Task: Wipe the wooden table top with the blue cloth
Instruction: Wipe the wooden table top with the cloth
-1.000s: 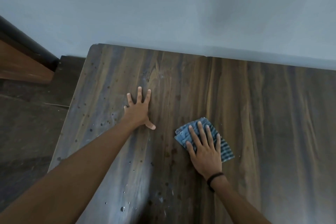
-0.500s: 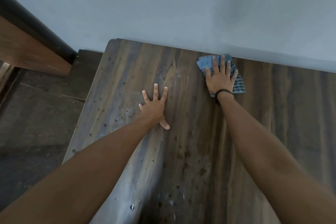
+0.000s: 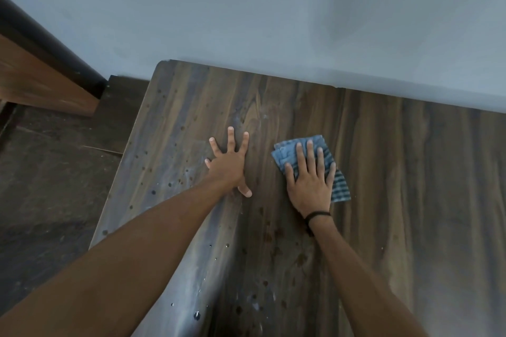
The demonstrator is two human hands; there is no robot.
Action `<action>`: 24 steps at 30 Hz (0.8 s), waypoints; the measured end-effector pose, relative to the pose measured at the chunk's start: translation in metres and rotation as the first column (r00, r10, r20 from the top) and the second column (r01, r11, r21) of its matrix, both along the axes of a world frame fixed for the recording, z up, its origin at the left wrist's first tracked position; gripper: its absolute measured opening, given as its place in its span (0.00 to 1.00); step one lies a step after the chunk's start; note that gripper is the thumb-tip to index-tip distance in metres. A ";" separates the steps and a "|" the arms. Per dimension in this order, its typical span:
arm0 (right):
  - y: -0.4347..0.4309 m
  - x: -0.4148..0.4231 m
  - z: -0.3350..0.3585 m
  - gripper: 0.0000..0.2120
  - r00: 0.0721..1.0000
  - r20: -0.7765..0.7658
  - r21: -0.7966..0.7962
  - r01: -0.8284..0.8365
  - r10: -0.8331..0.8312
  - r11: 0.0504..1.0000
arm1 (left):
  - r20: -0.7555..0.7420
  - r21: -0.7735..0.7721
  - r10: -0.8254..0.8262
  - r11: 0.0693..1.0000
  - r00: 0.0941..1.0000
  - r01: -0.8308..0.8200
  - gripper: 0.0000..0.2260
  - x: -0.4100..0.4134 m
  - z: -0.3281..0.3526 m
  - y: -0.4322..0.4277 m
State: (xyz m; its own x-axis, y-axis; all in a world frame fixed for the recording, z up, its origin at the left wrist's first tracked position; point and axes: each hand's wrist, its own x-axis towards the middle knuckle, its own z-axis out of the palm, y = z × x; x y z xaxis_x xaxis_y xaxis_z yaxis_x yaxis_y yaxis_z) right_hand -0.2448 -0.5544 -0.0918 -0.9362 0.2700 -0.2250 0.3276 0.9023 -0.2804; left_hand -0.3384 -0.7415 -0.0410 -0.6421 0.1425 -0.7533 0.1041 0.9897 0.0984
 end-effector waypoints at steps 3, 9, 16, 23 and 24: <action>0.018 -0.006 0.000 0.30 1.000 0.026 0.017 -0.015 0.014 1.000 | 0.002 0.013 -0.005 1.000 1.000 0.005 0.71 -0.001 -0.001 0.001; 0.036 -0.118 0.010 0.31 0.978 0.073 -0.068 0.200 -0.195 0.978 | 0.000 0.031 -0.004 0.999 1.000 0.004 0.71 0.000 0.000 -0.002; 0.073 -0.117 0.010 0.30 0.994 0.056 -0.032 -0.089 0.090 0.996 | -0.001 0.045 -0.009 0.999 1.000 0.009 0.71 -0.001 -0.002 -0.003; 0.050 -0.155 0.009 0.29 0.996 0.034 -0.074 -0.076 0.078 0.994 | 0.001 0.051 -0.019 0.999 1.000 0.019 0.71 0.000 -0.001 -0.005; 0.048 -0.141 0.010 0.28 0.989 0.014 -0.068 -0.144 0.145 0.987 | -0.001 0.053 -0.018 0.998 1.000 0.018 0.71 0.000 -0.001 -0.005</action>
State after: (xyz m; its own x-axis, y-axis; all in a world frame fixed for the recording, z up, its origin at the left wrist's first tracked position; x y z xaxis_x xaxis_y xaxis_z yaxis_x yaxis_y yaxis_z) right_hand -0.3855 -0.5067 -0.0816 -0.9597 0.1160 -0.2560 0.2009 0.9202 -0.3361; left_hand -0.3382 -0.7467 -0.0421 -0.6398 0.1939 -0.7437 0.1218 0.9810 0.1510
